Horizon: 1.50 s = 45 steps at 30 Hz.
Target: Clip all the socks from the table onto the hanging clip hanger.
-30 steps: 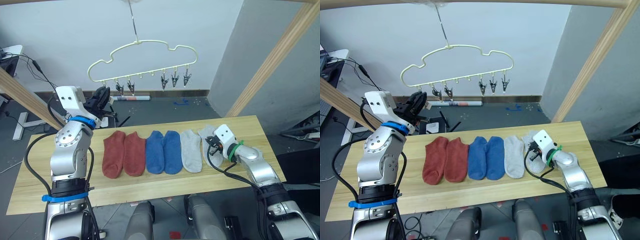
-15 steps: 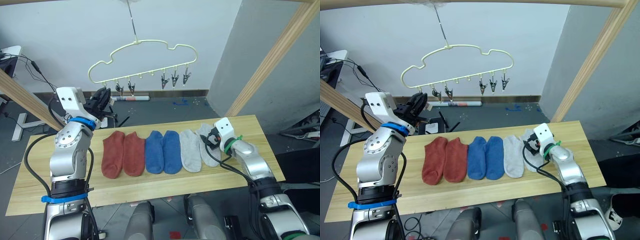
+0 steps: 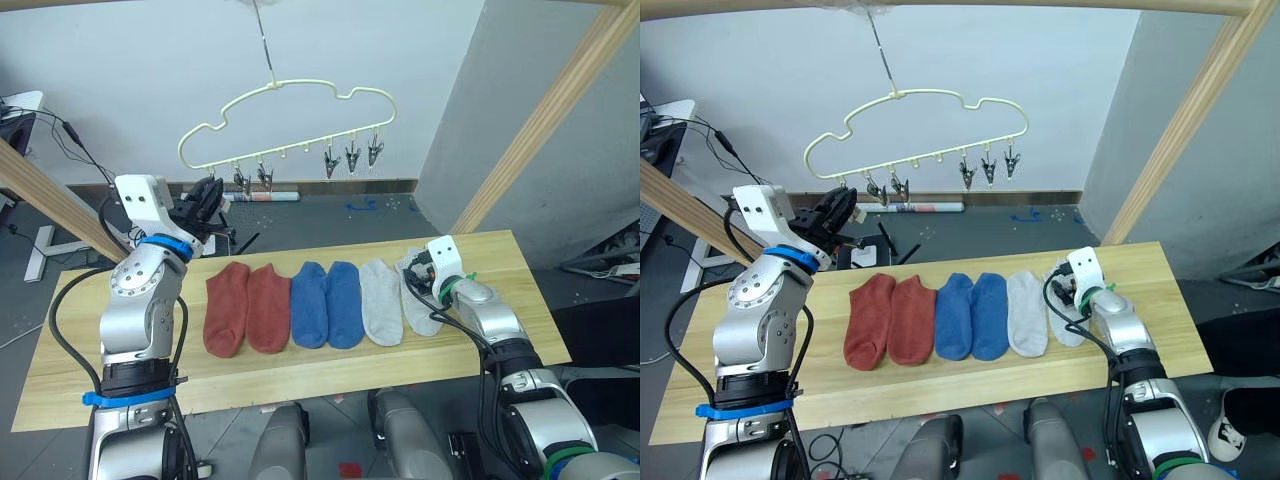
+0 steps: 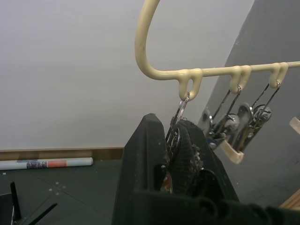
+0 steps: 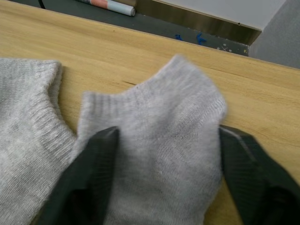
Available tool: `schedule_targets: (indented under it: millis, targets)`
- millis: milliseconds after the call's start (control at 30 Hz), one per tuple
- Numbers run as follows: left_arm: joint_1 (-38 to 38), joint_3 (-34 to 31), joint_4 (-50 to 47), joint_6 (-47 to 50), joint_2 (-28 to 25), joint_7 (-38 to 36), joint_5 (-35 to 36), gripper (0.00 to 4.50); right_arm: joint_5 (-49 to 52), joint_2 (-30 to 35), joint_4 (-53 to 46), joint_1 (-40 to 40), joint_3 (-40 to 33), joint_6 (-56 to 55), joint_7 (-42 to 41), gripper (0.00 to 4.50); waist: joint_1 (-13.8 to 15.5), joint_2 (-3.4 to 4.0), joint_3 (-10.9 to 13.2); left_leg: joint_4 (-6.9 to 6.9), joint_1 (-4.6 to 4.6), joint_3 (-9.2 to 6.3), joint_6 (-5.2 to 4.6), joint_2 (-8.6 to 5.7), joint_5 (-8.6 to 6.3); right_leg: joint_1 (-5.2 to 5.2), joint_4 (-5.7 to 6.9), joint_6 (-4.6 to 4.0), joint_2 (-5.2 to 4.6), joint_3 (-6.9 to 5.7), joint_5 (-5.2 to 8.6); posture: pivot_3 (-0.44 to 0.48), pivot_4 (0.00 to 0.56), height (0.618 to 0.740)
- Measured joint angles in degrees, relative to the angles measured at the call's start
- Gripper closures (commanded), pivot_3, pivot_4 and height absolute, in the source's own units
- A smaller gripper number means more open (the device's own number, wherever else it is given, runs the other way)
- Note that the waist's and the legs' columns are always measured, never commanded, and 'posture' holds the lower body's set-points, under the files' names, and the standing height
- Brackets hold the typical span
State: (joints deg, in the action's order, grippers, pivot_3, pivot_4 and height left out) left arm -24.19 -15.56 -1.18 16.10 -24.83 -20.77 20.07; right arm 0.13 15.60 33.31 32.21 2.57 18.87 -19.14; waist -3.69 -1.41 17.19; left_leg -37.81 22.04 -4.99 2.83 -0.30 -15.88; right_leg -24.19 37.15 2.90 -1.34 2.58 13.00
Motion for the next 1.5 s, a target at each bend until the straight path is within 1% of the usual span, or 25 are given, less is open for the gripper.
schedule_targets:
  millis: [67, 133, 167, 200, 267, 400, 533, 667, 733, 800, 900, 1033, 1100, 1267, 1500]
  targets:
    - [0.0, 0.0, -0.2, 0.1, 0.0, 0.0, 0.0, 4.35, -0.1, 0.0, -0.7, -0.2, 0.5, 0.3, -0.1, 3.12, 0.0, 0.00, 0.0, -0.01, 0.00, 0.01, 0.00, 0.00, 0.00, 0.00, 0.00, 0.00, 0.00, 0.01, 0.00, -0.040, 0.307, 0.740]
    - [0.0, 0.0, -0.2, 0.3, 0.0, 0.0, 0.0, 4.35, -0.2, 0.0, -1.1, -0.4, 0.8, 0.4, -0.1, 3.75, 0.0, 0.00, 0.0, -0.01, 0.00, 0.01, 0.00, 0.00, 0.00, 0.00, -0.01, 0.01, 0.00, 0.00, 0.00, -0.041, 0.309, 0.740]
    - [0.0, 0.0, -0.3, 0.6, 0.0, -0.1, 0.1, 4.35, -0.2, 0.1, -1.8, -0.8, 0.9, 0.4, -0.2, 4.20, 0.0, 0.00, 0.0, 0.00, 0.00, 0.00, 0.00, 0.00, 0.00, 0.00, 0.00, 0.01, 0.01, 0.00, 0.00, -0.041, 0.309, 0.740]
    - [0.1, 0.0, -0.5, 0.9, 0.0, -0.2, 0.3, 4.35, -0.6, 0.2, -2.9, -1.5, 0.9, 0.5, -0.5, 4.49, 0.0, 0.00, 0.0, 0.01, 0.01, 0.00, 0.00, 0.00, 0.00, -0.01, 0.00, 0.01, 0.01, 0.00, 0.00, -0.040, 0.306, 0.740]
    - [0.1, 0.0, -0.7, 1.6, 0.0, -1.0, 1.1, 4.35, -1.1, 0.8, -5.2, -2.6, 1.3, 0.6, -1.3, 4.50, 0.0, 0.02, 0.0, 0.02, 0.02, 0.00, 0.00, 0.00, 0.00, -0.03, -0.01, 0.01, 0.00, 0.01, 0.00, -0.037, 0.310, 0.740]
    - [0.4, 0.0, -1.9, 5.0, -0.3, -3.1, 3.9, 4.35, -2.4, 3.7, -15.0, -3.2, 3.7, 0.2, -4.3, 4.50, -0.3, 0.06, 0.1, 0.03, 0.11, 0.01, 0.00, 0.00, 0.00, -0.12, -0.01, 0.02, 0.01, 0.01, 0.00, -0.037, 0.312, 0.740]
    - [0.6, -0.1, -3.1, 8.3, -0.7, -4.0, 6.4, 4.35, -3.3, 4.1, -23.3, -0.1, 6.5, 0.5, -7.5, 4.50, -0.8, 0.05, 0.1, 0.03, 0.10, -0.04, 0.00, 0.06, 0.00, -0.12, 0.00, 0.03, 0.07, -0.03, 0.00, -0.038, 0.310, 0.740]
    - [-0.2, -0.4, -3.4, 11.9, -0.8, -4.7, 9.2, 4.35, -4.2, 3.6, -27.1, 4.6, 12.6, 0.6, -13.0, 4.50, -0.9, 0.04, 0.1, 0.02, 0.11, -0.06, 0.00, 0.05, 0.00, -0.12, 0.00, 0.02, 0.07, -0.05, 0.00, -0.039, 0.305, 0.740]
    - [-0.7, -1.0, -3.5, 13.9, -0.8, -4.7, 10.8, 4.35, -5.4, 3.0, -27.2, 6.5, 16.6, 0.5, -16.3, 4.50, -0.9, 0.04, 0.1, 0.03, 0.12, -0.10, 0.00, 0.03, 0.00, -0.12, -0.02, 0.02, 0.05, -0.07, 0.00, -0.038, 0.301, 0.740]
    - [-1.1, -1.8, -3.6, 15.6, -0.8, -4.7, 12.2, 4.35, -5.9, 0.8, -26.2, 7.9, 19.8, 0.5, -18.4, 4.50, -1.0, 0.03, 0.1, 0.05, 0.13, -0.14, 0.01, 0.04, 0.00, -0.14, -0.02, 0.01, 0.04, -0.09, -0.01, -0.037, 0.298, 0.740]
    - [-1.3, -2.2, -4.2, 17.8, -0.8, -4.7, 14.2, 4.35, -6.8, -3.3, -22.1, 9.9, 22.6, 0.0, -18.7, 4.50, -0.9, 0.03, 0.1, 0.03, 0.37, -0.30, 0.03, 0.07, 0.01, -0.30, 0.00, -0.01, -0.05, -0.16, -0.02, -0.030, 0.296, 0.740]
    - [-1.3, -2.8, -5.8, 20.5, -0.7, -4.0, 16.9, 4.35, -8.7, -6.4, -14.5, 13.6, 23.6, -2.8, -17.3, 4.50, -0.6, 0.01, 0.1, -0.12, 0.96, -0.49, 0.28, 0.05, 0.16, -0.95, 0.10, -0.06, -0.20, -0.14, -0.15, -0.026, 0.294, 0.740]
    - [-1.3, -2.9, -6.3, 21.4, -0.7, -3.5, 18.0, 4.35, -9.5, -8.0, -12.2, 15.3, 23.6, -4.2, -17.0, 4.50, -0.4, 0.01, 0.1, -0.09, 0.99, -0.48, 0.31, 0.01, 0.18, -1.04, 0.11, -0.06, -0.26, -0.14, -0.16, -0.022, 0.294, 0.740]
    - [-1.3, -2.9, -7.2, 22.8, -0.3, -2.2, 19.7, 4.35, -10.2, -11.2, -11.1, 17.8, 23.9, -6.5, -17.2, 4.50, 0.1, 0.01, 0.1, -0.02, 1.00, -0.50, 0.32, 0.00, 0.17, -1.08, 0.06, -0.07, -0.26, -0.15, -0.15, -0.022, 0.292, 0.740]
    - [-1.3, -2.9, -7.4, 23.3, 0.1, -1.1, 20.5, 4.35, -10.2, -13.0, -12.0, 17.8, 24.4, -7.1, -18.4, 4.50, 0.4, 0.01, 0.1, -0.04, 0.99, -0.49, 0.31, -0.02, 0.17, -1.08, 0.10, -0.07, -0.28, -0.16, -0.16, -0.027, 0.291, 0.740]
